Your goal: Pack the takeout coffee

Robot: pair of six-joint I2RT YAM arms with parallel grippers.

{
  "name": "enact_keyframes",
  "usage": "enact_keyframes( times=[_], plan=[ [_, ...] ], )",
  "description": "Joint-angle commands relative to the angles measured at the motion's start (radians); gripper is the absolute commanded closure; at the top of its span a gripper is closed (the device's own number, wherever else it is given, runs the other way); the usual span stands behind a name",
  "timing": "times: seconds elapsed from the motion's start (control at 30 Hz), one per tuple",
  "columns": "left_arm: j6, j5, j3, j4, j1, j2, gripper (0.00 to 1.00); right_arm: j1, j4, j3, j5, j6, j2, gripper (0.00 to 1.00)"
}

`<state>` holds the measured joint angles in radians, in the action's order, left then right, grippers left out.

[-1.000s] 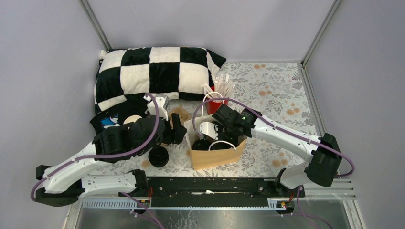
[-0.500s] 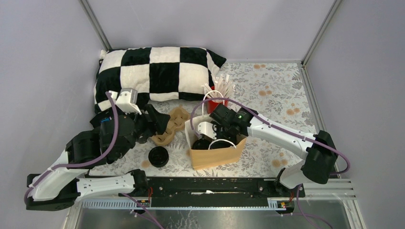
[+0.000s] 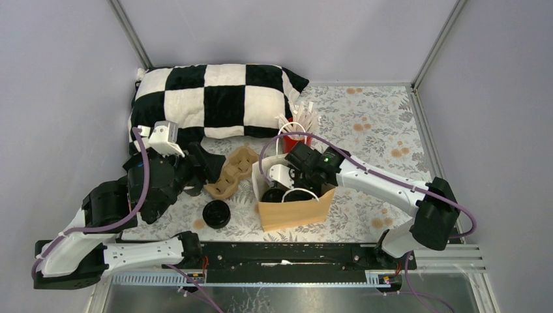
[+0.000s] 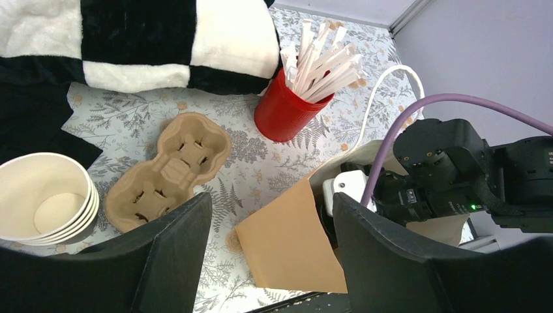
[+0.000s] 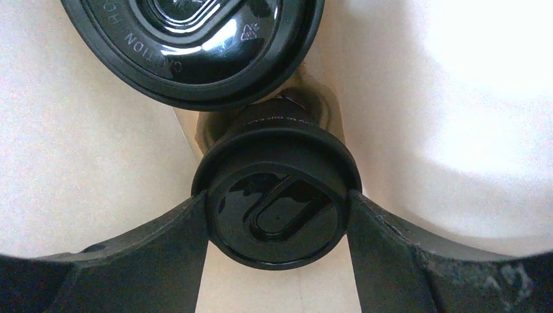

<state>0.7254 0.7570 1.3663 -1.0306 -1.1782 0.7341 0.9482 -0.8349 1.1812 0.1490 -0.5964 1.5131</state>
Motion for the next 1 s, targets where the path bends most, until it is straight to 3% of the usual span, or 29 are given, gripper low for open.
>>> enact_keyframes(
  times=[0.0,0.33,0.4,0.43,0.77,0.97],
  plan=[
    [-0.025,0.028,0.062,0.022,0.000,0.032,0.28,0.017,-0.071,-0.007,0.036,0.087,0.138,0.54],
    [-0.007,-0.023,0.098,0.046,0.000,0.103,0.30,0.017,-0.100,0.100,0.036,0.147,0.030,0.18],
    [0.010,-0.032,0.094,0.046,0.000,0.104,0.30,0.018,-0.092,0.104,0.031,0.162,0.007,0.03],
    [0.019,-0.036,0.093,0.046,0.000,0.106,0.30,0.020,-0.093,0.110,0.024,0.169,0.000,0.01],
    [0.130,-0.112,0.037,0.046,0.000,0.113,0.36,0.029,-0.111,0.172,-0.049,0.234,-0.064,0.02],
    [0.131,-0.110,0.040,0.046,0.000,0.122,0.37,0.029,-0.166,0.283,-0.092,0.301,-0.051,0.11]
  ],
)
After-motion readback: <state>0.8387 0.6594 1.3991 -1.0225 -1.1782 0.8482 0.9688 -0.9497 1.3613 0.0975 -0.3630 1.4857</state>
